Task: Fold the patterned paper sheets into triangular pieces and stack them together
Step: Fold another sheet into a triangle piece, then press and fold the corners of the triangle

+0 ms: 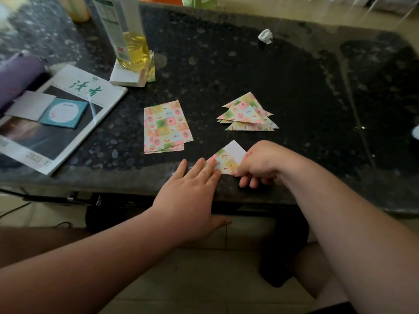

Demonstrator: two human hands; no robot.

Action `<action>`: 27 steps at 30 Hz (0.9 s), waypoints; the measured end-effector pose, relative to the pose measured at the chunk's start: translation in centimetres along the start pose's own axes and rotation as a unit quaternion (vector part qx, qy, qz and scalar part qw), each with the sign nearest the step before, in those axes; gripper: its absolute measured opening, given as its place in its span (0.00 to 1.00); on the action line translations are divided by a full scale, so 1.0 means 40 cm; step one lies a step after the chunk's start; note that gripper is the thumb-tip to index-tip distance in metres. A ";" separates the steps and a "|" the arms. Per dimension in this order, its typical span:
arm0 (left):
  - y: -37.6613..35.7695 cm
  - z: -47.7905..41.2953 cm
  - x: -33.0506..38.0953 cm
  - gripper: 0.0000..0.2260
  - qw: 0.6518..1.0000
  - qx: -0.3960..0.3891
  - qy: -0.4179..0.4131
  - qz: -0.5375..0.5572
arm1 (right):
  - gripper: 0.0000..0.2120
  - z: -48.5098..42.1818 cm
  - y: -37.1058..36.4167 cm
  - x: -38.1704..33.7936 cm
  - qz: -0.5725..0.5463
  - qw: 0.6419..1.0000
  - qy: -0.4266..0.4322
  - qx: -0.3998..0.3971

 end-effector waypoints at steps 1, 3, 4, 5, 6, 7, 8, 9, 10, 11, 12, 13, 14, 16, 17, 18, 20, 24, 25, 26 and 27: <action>0.000 0.000 0.000 0.47 1.000 -0.002 0.001 0.000 | 0.06 0.002 0.014 0.012 -0.006 1.000 -0.010 0.000; 0.003 -0.001 0.000 0.46 1.000 -0.005 0.000 -0.002 | 0.06 0.005 0.042 0.042 -0.005 1.000 -0.023 0.004; 0.005 -0.002 -0.001 0.45 1.000 -0.007 0.000 -0.001 | 0.06 0.005 0.054 0.057 -0.003 1.000 -0.022 0.006; 0.007 -0.002 -0.002 0.44 1.000 -0.009 -0.001 0.000 | 0.06 0.005 0.065 0.072 -0.001 1.000 -0.019 0.007; 0.009 -0.002 -0.003 0.43 1.000 -0.010 -0.004 0.001 | 0.07 0.005 0.076 0.085 0.003 1.000 -0.018 0.009; 0.012 -0.002 -0.003 0.43 1.000 -0.011 -0.006 0.001 | 0.07 0.005 0.087 0.095 0.012 1.000 -0.019 0.010; 0.015 -0.002 -0.004 0.42 1.000 -0.011 -0.007 0.002 | 0.07 0.007 0.098 0.102 0.027 0.999 -0.022 0.013; 0.021 -0.004 -0.006 0.40 1.000 -0.007 -0.005 0.006 | 0.07 0.012 0.108 0.104 0.046 0.998 -0.025 0.016; 0.030 -0.006 -0.009 0.37 1.000 0.003 0.002 0.010 | 0.07 0.019 0.115 0.099 0.059 0.998 -0.020 0.020; 0.043 -0.010 -0.013 0.33 1.000 0.021 0.012 0.013 | 0.07 0.023 0.118 0.087 0.057 0.998 -0.002 0.024; 0.058 -0.018 -0.018 0.28 0.999 0.043 0.023 0.008 | 0.07 0.026 0.113 0.069 0.040 0.999 0.026 0.026; 0.072 -0.029 -0.025 0.23 0.997 0.065 0.032 0.002 | 0.08 0.028 0.102 0.047 0.017 0.998 0.057 0.026; 0.081 -0.044 -0.031 0.19 0.996 0.074 0.040 0.006 | 0.07 0.029 0.083 0.026 -0.002 0.996 0.082 0.024; 0.092 -0.076 -0.047 0.13 0.993 0.063 0.066 0.071 | 0.07 0.022 0.035 -0.003 -0.022 0.995 0.102 0.003; 0.094 -0.089 -0.057 0.10 0.987 0.051 0.091 0.120 | 0.07 0.014 0.011 -0.007 -0.025 0.995 0.095 -0.010; 0.096 -0.099 -0.065 0.07 0.978 0.046 0.118 0.165 | 0.08 0.007 -0.005 -0.007 -0.027 0.996 0.082 -0.016; 0.097 -0.119 -0.077 0.05 0.964 0.043 0.155 0.212 | 0.09 -0.002 -0.015 -0.004 -0.028 0.997 0.064 -0.016; 0.075 -0.145 -0.074 0.07 0.931 -0.050 0.178 0.314 | 0.10 -0.005 -0.014 -0.004 -0.021 0.998 0.055 -0.014; 0.073 -0.148 -0.073 0.07 0.919 -0.068 0.184 0.341 | 0.10 -0.007 -0.014 -0.004 -0.018 0.998 0.053 -0.013; 0.072 -0.149 -0.073 0.08 0.907 -0.082 0.190 0.366 | 0.10 -0.007 -0.015 -0.005 -0.016 0.999 0.050 -0.014; 0.073 -0.150 -0.073 0.08 0.895 -0.093 0.195 0.390 | 0.10 -0.008 -0.016 -0.005 -0.015 0.999 0.047 -0.016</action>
Point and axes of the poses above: each hand's wrist, its own z-axis away from the middle knuckle, its own y-axis out of the back of the hand, x = y × z, the point moved 5 cm from there along -z, towards the middle knuckle, and after that the axes turned 8 degrees about -z, right-handed, at the moved point
